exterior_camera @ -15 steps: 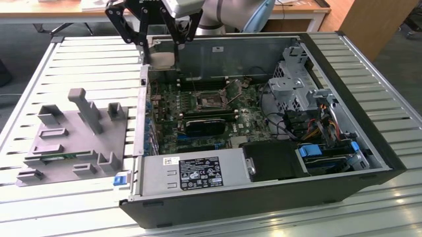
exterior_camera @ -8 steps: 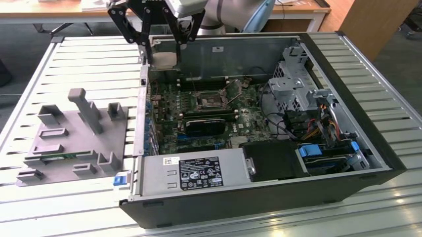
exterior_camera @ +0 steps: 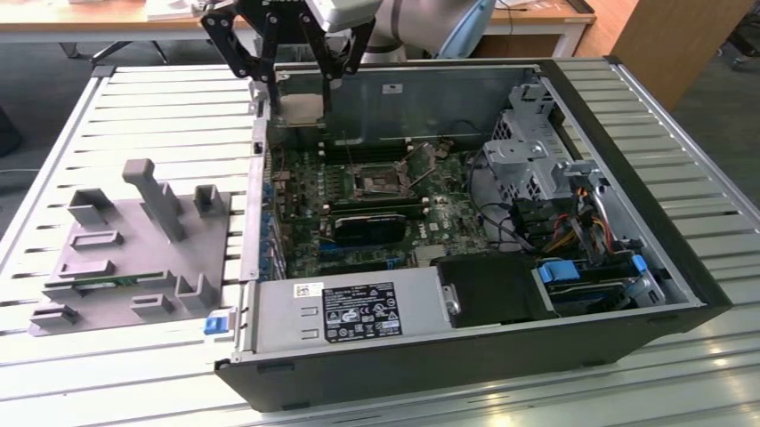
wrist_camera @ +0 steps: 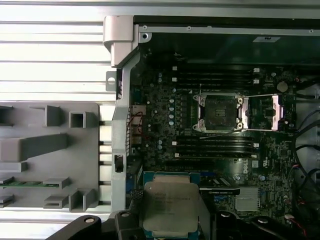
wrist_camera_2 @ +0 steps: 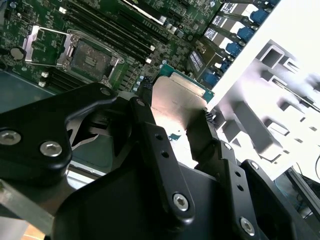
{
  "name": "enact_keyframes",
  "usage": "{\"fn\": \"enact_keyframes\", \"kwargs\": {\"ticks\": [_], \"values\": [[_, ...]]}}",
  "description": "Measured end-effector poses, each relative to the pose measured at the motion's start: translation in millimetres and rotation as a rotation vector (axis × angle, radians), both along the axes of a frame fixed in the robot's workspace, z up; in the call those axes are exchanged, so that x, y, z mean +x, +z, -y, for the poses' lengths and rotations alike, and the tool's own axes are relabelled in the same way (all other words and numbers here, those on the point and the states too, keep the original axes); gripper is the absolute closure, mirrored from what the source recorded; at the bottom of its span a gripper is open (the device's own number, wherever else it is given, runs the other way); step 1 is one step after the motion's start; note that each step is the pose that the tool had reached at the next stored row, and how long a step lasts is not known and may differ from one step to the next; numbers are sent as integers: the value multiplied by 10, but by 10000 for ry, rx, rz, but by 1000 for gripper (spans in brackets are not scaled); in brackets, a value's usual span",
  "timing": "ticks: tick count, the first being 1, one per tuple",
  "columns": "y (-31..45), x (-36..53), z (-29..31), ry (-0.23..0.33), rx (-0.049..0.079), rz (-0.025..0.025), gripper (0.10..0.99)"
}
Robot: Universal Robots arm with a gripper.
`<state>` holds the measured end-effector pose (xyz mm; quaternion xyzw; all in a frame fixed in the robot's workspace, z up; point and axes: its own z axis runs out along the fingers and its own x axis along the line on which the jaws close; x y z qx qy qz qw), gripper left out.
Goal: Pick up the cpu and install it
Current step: 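Pick up the cpu and move it towards the insertion slot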
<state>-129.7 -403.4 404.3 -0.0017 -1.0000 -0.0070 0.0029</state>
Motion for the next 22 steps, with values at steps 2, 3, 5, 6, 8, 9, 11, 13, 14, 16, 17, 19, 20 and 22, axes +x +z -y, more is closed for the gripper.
{"fn": "enact_keyframes", "kwargs": {"ticks": [2, 3, 5, 6, 8, 9, 11, 13, 14, 16, 17, 19, 20, 22], "values": [[0, 9, 0, -1, 0, 0, 561], [0, 15, 0, -1, 0, 0, 561], [0, 26, 0, 0, 0, 0, 561], [0, 37, 0, 0, 0, 0, 561], [0, 49, 0, 0, 0, 0, 561], [0, 53, 0, 0, 0, 0, 561], [0, 64, 0, 0, 0, 0, 561], [0, 73, 0, 0, 1, 0, 561], [0, 78, 0, 0, 0, 0, 561], [0, 90, 0, 0, 0, 0, 561], [0, 96, 0, 0, 0, 0, 561], [0, 107, 0, 0, 0, 0, 561], [0, 112, 0, 0, 1, 0, 561], [0, 122, 0, 0, 0, -1, 561]]}}
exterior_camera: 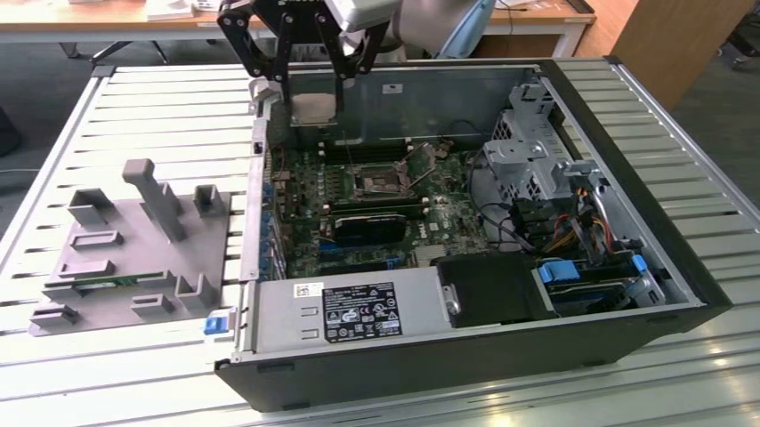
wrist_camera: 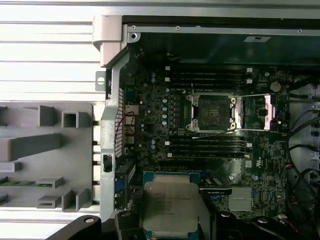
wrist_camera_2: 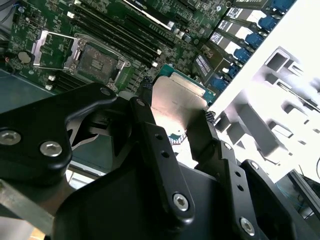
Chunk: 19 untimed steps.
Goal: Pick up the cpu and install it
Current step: 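Pick up the cpu and move it towards the insertion slot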
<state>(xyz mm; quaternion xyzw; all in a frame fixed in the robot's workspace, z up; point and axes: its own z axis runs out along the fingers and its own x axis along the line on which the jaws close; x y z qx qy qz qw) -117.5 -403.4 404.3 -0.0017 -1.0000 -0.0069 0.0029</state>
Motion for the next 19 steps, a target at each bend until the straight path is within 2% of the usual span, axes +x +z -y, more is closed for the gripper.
{"fn": "enact_keyframes", "kwargs": {"ticks": [19], "values": [[-1, 162, -26, -1, 0, 0, 561]]}}
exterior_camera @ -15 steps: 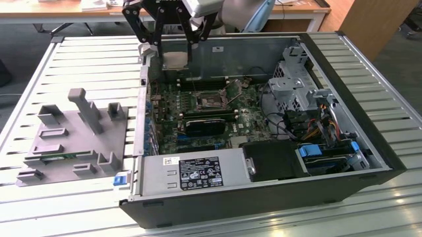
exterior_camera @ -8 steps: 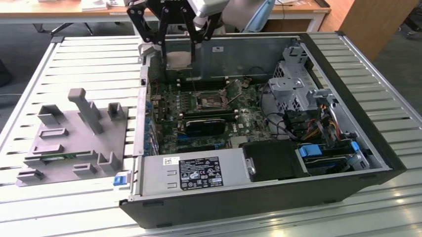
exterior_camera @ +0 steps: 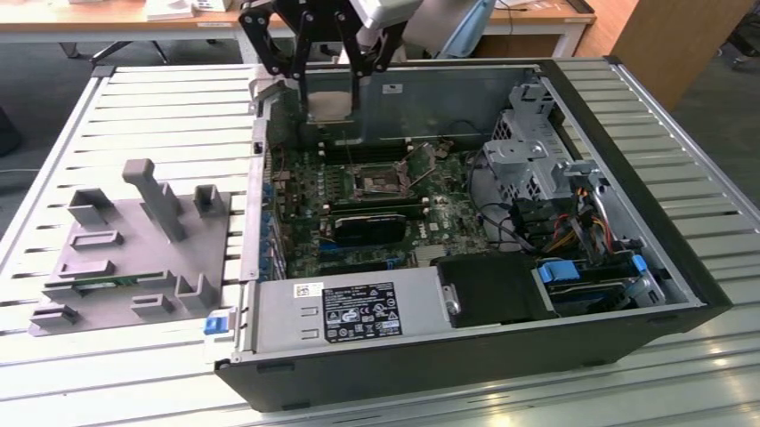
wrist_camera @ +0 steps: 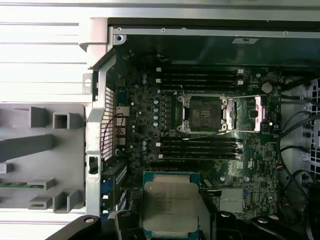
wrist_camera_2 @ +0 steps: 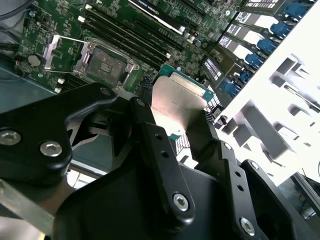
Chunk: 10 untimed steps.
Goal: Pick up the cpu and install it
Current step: 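Pick up the cpu and move it towards the insertion slot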
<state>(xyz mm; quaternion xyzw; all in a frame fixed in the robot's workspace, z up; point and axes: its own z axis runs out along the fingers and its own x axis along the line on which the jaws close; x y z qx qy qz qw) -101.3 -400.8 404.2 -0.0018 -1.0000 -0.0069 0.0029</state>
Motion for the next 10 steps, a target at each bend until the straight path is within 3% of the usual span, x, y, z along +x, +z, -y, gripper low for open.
{"fn": "enact_keyframes", "kwargs": {"ticks": [10], "values": [[-1, 78, -3, 1, 0, 1, 561]]}}
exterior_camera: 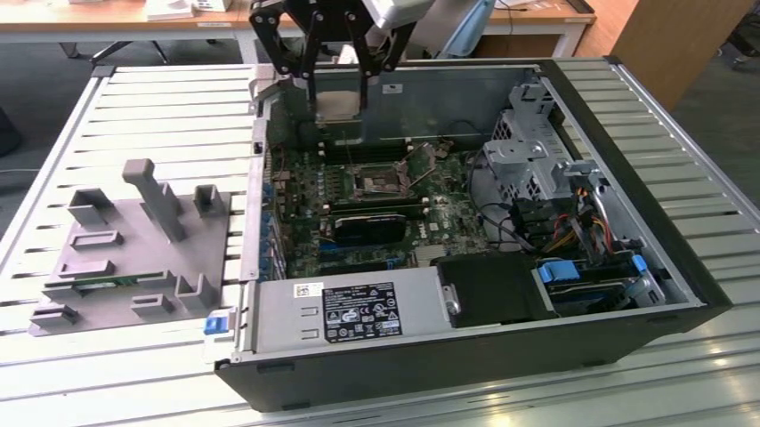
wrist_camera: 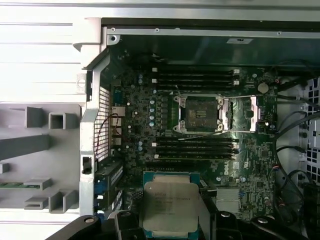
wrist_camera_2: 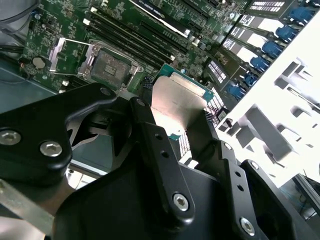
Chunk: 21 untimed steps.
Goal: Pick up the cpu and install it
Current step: 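Pick up the cpu and move it towards the insertion slot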
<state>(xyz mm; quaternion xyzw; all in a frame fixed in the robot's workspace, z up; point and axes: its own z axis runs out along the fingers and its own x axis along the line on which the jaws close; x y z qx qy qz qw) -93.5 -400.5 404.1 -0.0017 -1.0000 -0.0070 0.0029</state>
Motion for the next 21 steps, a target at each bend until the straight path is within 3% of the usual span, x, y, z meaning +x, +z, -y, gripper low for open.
{"fn": "enact_keyframes", "kwargs": {"ticks": [13, 21], "values": [[-2, 106, -17, 0, 0, 0, 561], [-9, 223, -132, 0, 5, 1, 561]]}}
